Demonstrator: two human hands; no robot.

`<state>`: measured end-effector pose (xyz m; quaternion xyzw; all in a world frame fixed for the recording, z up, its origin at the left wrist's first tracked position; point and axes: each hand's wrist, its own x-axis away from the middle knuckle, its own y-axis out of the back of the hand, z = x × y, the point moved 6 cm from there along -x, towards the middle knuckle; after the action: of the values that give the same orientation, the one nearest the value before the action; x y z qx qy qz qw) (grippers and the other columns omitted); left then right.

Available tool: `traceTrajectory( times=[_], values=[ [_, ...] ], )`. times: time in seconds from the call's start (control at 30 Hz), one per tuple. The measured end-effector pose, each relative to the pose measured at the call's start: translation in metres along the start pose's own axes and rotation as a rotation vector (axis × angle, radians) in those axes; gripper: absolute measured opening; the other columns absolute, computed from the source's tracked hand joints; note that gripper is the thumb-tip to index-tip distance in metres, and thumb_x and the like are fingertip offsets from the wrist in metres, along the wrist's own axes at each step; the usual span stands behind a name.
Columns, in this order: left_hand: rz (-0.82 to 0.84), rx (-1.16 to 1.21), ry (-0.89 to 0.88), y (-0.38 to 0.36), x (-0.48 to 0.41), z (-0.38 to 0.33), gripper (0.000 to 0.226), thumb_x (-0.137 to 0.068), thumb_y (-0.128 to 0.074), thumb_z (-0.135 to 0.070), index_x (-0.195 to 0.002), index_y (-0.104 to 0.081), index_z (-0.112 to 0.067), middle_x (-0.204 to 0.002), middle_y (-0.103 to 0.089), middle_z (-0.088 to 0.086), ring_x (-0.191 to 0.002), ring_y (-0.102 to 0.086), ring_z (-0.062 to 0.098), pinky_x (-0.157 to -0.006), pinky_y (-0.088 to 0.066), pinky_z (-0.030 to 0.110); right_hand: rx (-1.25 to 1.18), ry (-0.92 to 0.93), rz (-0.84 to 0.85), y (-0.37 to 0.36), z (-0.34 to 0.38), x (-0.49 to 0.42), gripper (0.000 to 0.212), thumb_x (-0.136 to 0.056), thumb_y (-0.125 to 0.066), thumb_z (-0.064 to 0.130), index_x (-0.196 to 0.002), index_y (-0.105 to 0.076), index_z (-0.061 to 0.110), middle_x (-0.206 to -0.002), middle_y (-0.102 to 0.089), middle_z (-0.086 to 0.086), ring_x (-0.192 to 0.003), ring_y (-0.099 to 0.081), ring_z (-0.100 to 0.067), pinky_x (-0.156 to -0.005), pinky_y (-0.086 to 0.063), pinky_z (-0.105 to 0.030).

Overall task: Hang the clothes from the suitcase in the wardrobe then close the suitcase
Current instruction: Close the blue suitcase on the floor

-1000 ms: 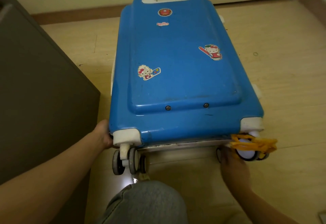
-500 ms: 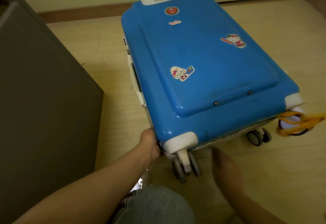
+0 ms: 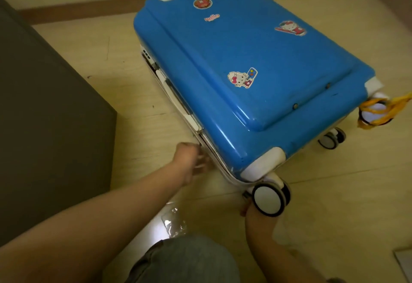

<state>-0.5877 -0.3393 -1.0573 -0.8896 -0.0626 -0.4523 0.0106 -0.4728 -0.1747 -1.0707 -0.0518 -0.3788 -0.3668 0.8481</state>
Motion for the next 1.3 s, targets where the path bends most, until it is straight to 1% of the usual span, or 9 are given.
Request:
traceTrajectory(
  times=[0.13,0.23,0.3,0.4,0.53,0.67,0.77,1.1,1.3],
  values=[
    [-0.182,0.061,-0.155,0.023,-0.019,-0.052,0.041,-0.096,-0.047,-0.021,-0.135,-0.036,-0.016,-0.127,-0.045,0.007,-0.103,-0.052,0.024,-0.091,-0.048,0.04,-0.072,0.07,-0.052,0.005,-0.013,-0.003,0.031,-0.094,-0.046,-0.004,-0.068,-0.049,0.013,-0.061,-0.05,-0.012,-0.053,-0.046,-0.025,-0.054,-0.042,-0.033],
    [-0.447,-0.679,-0.621,0.027,-0.013,-0.096,0.054,-0.086,-0.06,-0.017,-0.134,-0.036,-0.022,-0.14,-0.033,0.008,-0.126,-0.038,0.025,-0.106,-0.036,0.037,-0.193,0.082,-0.134,0.019,-0.006,-0.022,0.032,-0.094,-0.045,-0.005,-0.071,-0.048,0.017,-0.064,-0.05,-0.008,-0.053,-0.046,-0.021,-0.046,-0.046,-0.026],
    [-0.416,-1.16,-0.903,0.009,-0.009,-0.105,0.05,-0.083,-0.061,-0.021,-0.129,-0.041,-0.022,-0.134,-0.038,0.009,-0.126,-0.036,0.027,-0.106,-0.032,0.038,-0.21,0.092,-0.201,0.031,0.003,-0.036,0.029,-0.094,-0.044,-0.006,-0.076,-0.048,0.016,-0.07,-0.05,-0.007,-0.053,-0.045,-0.018,-0.039,-0.045,-0.018],
    [-0.318,-1.545,-1.047,-0.013,-0.01,-0.103,0.041,-0.085,-0.059,-0.031,-0.123,-0.047,-0.022,-0.135,-0.042,0.006,-0.131,-0.033,0.026,-0.113,-0.02,0.043,-0.27,0.05,-0.281,0.05,0.017,-0.056,0.021,-0.089,-0.046,-0.01,-0.084,-0.051,0.01,-0.093,-0.053,-0.014,-0.058,-0.045,-0.016,-0.05,-0.049,-0.029],
    [-0.206,-1.699,-1.234,-0.041,-0.009,-0.09,0.041,-0.09,-0.057,-0.032,-0.129,-0.047,-0.026,-0.135,-0.047,0.0,-0.135,-0.036,0.022,-0.118,-0.012,0.047,-0.29,0.106,-0.362,0.08,0.045,-0.082,0.018,-0.09,-0.045,-0.005,-0.083,-0.054,0.008,-0.094,-0.056,-0.01,-0.054,-0.053,-0.011,-0.041,-0.047,-0.024],
    [-0.106,-1.724,-1.402,-0.063,-0.007,-0.079,0.029,-0.085,-0.064,-0.03,-0.113,-0.065,-0.022,-0.106,-0.058,0.008,-0.107,-0.055,0.029,-0.102,-0.037,0.044,-0.324,0.198,-0.377,0.1,0.062,-0.1,0.018,-0.093,-0.042,-0.004,-0.099,-0.051,0.01,-0.081,-0.055,0.003,-0.067,-0.053,-0.013,-0.032,-0.042,-0.016],
    [-0.1,-1.679,-1.352,-0.072,-0.005,-0.071,0.026,-0.084,-0.066,-0.034,-0.102,-0.067,-0.015,-0.1,-0.056,0.011,-0.098,-0.056,0.03,-0.087,-0.047,0.041,-0.333,0.23,-0.304,0.101,0.066,-0.103,0.028,-0.096,-0.035,-0.004,-0.084,-0.052,0.015,-0.078,-0.052,0.004,-0.069,-0.052,-0.015,-0.048,-0.046,-0.029],
    [0.027,-1.593,-1.156,-0.079,-0.011,-0.061,0.039,-0.093,-0.043,-0.05,-0.122,-0.053,-0.026,-0.123,-0.051,0.0,-0.124,-0.04,0.018,-0.108,-0.017,0.034,-0.065,0.18,-0.323,0.104,0.069,-0.11,0.037,-0.096,-0.039,0.008,-0.068,-0.032,0.031,-0.07,-0.039,0.006,-0.063,-0.043,-0.014,-0.075,-0.041,-0.03],
    [0.059,-1.536,-1.125,-0.086,-0.004,-0.055,0.035,-0.093,-0.042,-0.05,-0.119,-0.052,-0.029,-0.121,-0.048,-0.003,-0.122,-0.039,0.015,-0.107,-0.016,0.032,-0.157,0.19,-0.465,0.103,0.056,-0.106,0.034,-0.099,-0.035,0.013,-0.067,-0.03,0.023,-0.069,-0.033,0.005,-0.066,-0.039,-0.02,-0.071,-0.037,-0.034]
  ],
)
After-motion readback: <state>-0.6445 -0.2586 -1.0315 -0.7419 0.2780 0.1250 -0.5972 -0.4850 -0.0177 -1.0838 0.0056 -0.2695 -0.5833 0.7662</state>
